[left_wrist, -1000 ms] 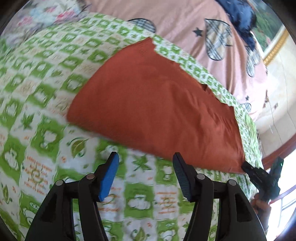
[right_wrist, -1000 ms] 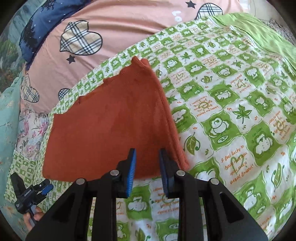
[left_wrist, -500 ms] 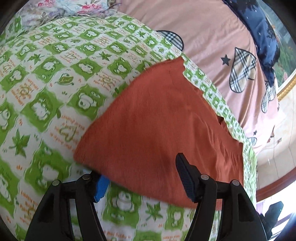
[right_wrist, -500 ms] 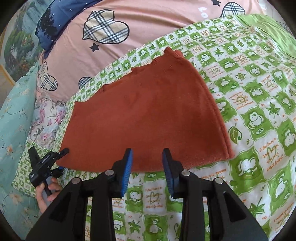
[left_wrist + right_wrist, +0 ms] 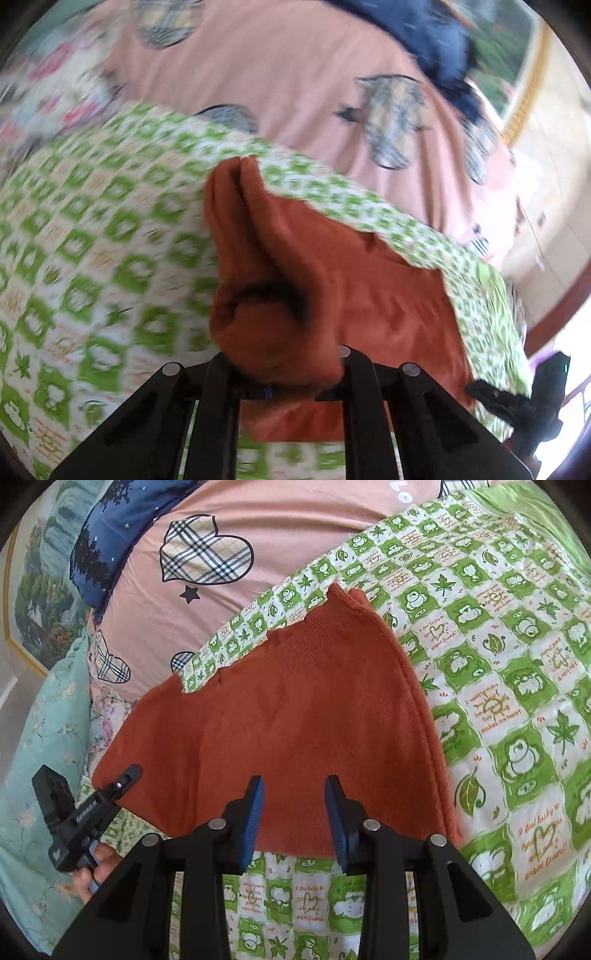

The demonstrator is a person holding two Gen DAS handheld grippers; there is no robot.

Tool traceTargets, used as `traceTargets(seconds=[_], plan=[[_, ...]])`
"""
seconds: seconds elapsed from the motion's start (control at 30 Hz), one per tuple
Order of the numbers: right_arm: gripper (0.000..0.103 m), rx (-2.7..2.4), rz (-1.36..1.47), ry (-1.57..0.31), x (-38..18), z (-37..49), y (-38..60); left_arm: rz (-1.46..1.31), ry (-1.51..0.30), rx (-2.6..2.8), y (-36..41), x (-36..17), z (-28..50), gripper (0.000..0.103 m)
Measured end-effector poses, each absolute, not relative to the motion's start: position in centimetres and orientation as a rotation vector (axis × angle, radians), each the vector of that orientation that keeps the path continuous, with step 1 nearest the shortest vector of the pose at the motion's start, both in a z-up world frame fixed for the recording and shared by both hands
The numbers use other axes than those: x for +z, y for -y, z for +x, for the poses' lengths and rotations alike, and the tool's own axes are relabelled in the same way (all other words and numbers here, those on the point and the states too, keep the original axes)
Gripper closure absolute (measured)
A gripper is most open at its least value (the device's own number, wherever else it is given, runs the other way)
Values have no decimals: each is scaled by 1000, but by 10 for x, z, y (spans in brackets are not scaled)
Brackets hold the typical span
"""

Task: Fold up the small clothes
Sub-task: 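Fold the sweater edge over with the left gripper while the right gripper grasps the fold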

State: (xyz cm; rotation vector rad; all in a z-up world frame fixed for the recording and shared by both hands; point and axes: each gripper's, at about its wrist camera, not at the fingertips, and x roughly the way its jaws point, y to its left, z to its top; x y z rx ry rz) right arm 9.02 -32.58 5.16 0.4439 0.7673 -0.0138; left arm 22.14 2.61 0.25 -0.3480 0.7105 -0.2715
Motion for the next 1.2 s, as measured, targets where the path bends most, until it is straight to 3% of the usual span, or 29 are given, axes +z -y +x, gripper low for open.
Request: traceTargets(seconds=[0.07, 0.13, 0.2, 0.3, 0.6, 0.67, 0.7, 0.73, 1.03, 1.2], plan=[[66, 3, 457, -793, 52, 102, 331, -247, -712, -337, 16, 11, 217, 92], [53, 33, 469, -816, 51, 115, 335, -144, -720, -387, 58, 8, 211, 91], [48, 62, 479, -851, 48, 133, 335, -37, -749, -415, 99, -10, 206, 91], [47, 112, 457, -913, 41, 167, 326, 62, -811, -410, 134, -43, 204, 92], [40, 224, 452, -1052, 6, 281, 290, -14, -778, -441, 118, -35, 194, 93], [45, 241, 431, -1049, 3, 295, 281, -19, -766, -455, 117, -31, 190, 93], [68, 252, 408, -1042, 4, 299, 275, -16, -762, -460, 117, -30, 189, 94], [84, 255, 404, -1038, 8, 301, 274, -10, -760, -462, 118, -29, 189, 94], [86, 226, 290, -829, 101, 239, 312, 0, -708, -560, 140, 5, 178, 95], [86, 80, 284, -862, 95, 214, 367, -20, -720, -694, 193, 11, 177, 94]])
